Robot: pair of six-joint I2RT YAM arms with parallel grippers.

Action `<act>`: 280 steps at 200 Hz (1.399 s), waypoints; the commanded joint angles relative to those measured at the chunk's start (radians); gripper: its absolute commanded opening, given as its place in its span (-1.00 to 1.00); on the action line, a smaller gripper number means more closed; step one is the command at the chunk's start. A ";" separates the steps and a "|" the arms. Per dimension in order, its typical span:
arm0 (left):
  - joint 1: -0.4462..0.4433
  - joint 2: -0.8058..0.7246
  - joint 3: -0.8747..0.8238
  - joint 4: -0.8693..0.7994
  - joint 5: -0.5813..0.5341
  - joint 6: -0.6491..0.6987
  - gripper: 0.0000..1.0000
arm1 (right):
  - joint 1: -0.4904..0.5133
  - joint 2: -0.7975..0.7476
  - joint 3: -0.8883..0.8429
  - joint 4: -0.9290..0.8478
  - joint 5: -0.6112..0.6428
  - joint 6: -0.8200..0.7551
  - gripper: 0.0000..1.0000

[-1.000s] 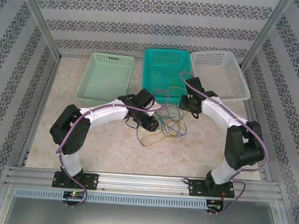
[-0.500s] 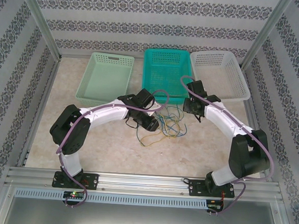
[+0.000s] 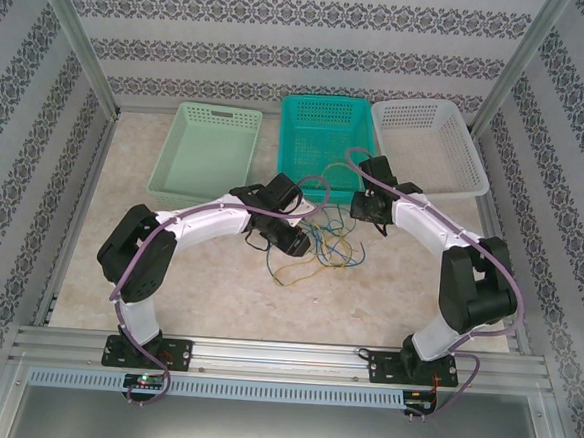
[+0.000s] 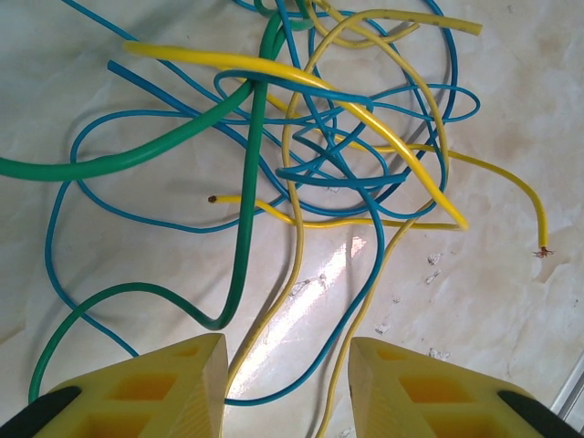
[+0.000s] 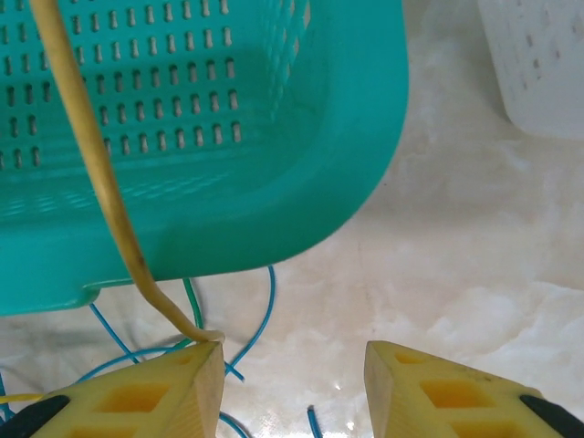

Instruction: Untangle the cables

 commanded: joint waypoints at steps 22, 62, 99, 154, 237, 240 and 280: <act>0.010 -0.038 -0.007 -0.032 -0.020 0.010 -0.21 | 0.011 -0.020 0.014 0.019 -0.026 0.035 -0.10; 0.011 -0.027 -0.002 -0.025 -0.011 0.012 -0.21 | 0.017 -0.135 -0.030 0.025 -0.034 0.053 -0.09; 0.011 -0.020 0.004 -0.020 0.000 0.010 -0.21 | 0.037 -0.148 -0.038 0.024 -0.052 0.065 -0.06; 0.011 -0.032 -0.006 -0.023 -0.009 0.010 -0.21 | 0.049 -0.045 -0.017 0.052 -0.029 0.071 -0.07; 0.019 -0.047 -0.003 -0.027 -0.038 -0.010 0.03 | 0.025 -0.012 -0.021 0.105 -0.051 0.034 -1.00; 0.022 -0.050 -0.003 -0.027 -0.039 -0.014 0.15 | 0.026 -0.027 -0.025 0.107 -0.053 0.031 -1.00; 0.026 -0.104 -0.010 -0.027 -0.019 -0.028 0.88 | 0.026 -0.221 -0.002 0.029 -0.120 -0.025 -1.00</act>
